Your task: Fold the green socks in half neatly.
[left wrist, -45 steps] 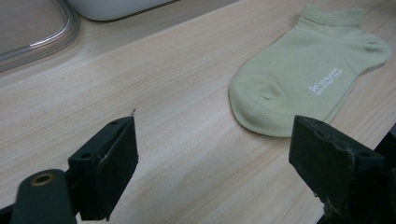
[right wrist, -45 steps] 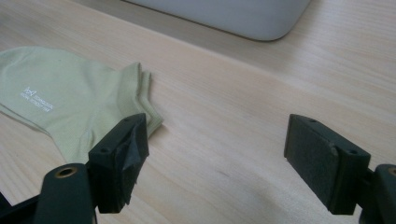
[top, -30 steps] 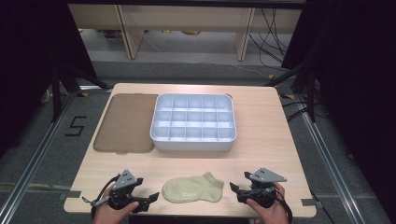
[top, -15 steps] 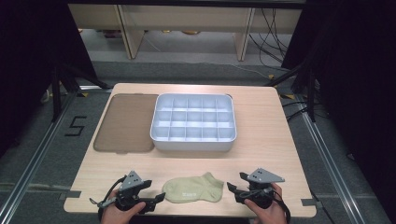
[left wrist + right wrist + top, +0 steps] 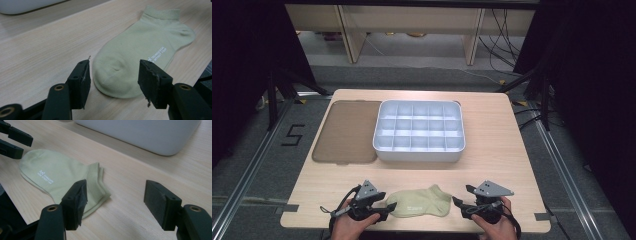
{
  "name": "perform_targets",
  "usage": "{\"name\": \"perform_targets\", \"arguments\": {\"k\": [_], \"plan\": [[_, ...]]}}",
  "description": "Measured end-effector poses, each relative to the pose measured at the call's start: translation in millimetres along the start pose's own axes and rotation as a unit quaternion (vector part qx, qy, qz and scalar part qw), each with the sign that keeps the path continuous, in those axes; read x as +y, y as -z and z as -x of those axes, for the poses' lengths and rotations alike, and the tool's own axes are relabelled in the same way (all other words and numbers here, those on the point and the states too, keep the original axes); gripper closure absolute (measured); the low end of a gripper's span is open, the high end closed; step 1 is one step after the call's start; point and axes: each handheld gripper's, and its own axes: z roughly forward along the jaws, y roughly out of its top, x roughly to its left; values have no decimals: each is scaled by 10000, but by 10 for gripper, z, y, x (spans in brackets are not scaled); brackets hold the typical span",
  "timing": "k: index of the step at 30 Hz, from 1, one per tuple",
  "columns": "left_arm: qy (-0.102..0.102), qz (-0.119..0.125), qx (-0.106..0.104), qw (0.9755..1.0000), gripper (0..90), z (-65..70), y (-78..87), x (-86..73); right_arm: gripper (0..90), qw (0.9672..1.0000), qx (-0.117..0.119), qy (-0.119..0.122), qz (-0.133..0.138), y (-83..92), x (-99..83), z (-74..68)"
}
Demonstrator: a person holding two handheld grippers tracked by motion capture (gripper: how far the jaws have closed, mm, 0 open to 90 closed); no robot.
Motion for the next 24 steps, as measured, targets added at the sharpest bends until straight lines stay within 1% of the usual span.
{"name": "perform_targets", "arguments": {"k": [1,2,3,5,6,8,9,10,11,12,13,14,15,16,17,18,19,20,21,22,23,24], "plan": [[-5,35,48,10000,432,8,-3,-3,363,10000,53,28,-6,0,2,3],[-9,38,47,10000,433,7,-3,-2,362,10000,20,22,0,5,1,-5],[-22,7,37,10000,433,-4,-1,-4,362,10000,36,54,-16,3,1,-3],[-31,-35,46,10000,432,-13,-2,-9,364,10000,9,32,-33,7,2,-15],[-10,-39,80,10000,434,-12,-8,-15,366,10000,43,-59,-30,8,2,-37],[-26,-82,61,9999,436,-22,-16,-14,368,10000,24,-21,14,1,9,-42],[23,-36,77,10000,440,-16,-26,-16,368,10000,70,37,21,-12,11,-35],[-46,-113,81,9999,443,-31,-20,-17,368,10000,32,50,2,-11,11,-44],[53,-99,88,9999,444,-23,-33,-23,368,10000,50,71,-31,-11,15,-45],[53,-99,88,9999,449,-23,-33,-23,368,10000,50,71,-31,-11,15,-45],[18,-177,35,9998,449,-41,-37,-22,368,9999,91,-33,-34,-11,14,-64],[73,-183,46,9998,464,-53,-57,-23,367,9999,95,60,-13,-19,16,-53],[71,-206,72,9997,475,-62,-60,-21,366,9999,103,40,-32,-18,15,-61],[20,-182,68,9998,500,-71,-68,-22,365,10000,69,3,-47,-15,12,-75],[-52,-214,83,9997,513,-77,-72,-17,364,9999,71,82,-25,-14,16,-68],[-79,-252,139,9996,531,-69,-83,-20,362,9999,99,89,-1,-17,17,-71],[-79,-252,139,9996,560,-69,-83,-20,362,9999,99,89,-1,-17,17,-71],[-195,-302,140,9993,591,-57,-94,-30,357,9998,117,161,-7,-30,16,-69],[-195,-302,140,9993,618,-57,-94,-30,356,9998,128,143,-76,-27,16,-75],[-109,-228,182,9995,639,-28,-117,-36,357,9997,145,203,-41,-34,18,-71],[-109,-228,182,9995,655,-28,-117,-36,357,9996,212,187,-26,-41,19,-73],[-176,-269,117,9994,677,-28,-107,-31,356,9996,205,211,-15,-41,19,-73]]}}
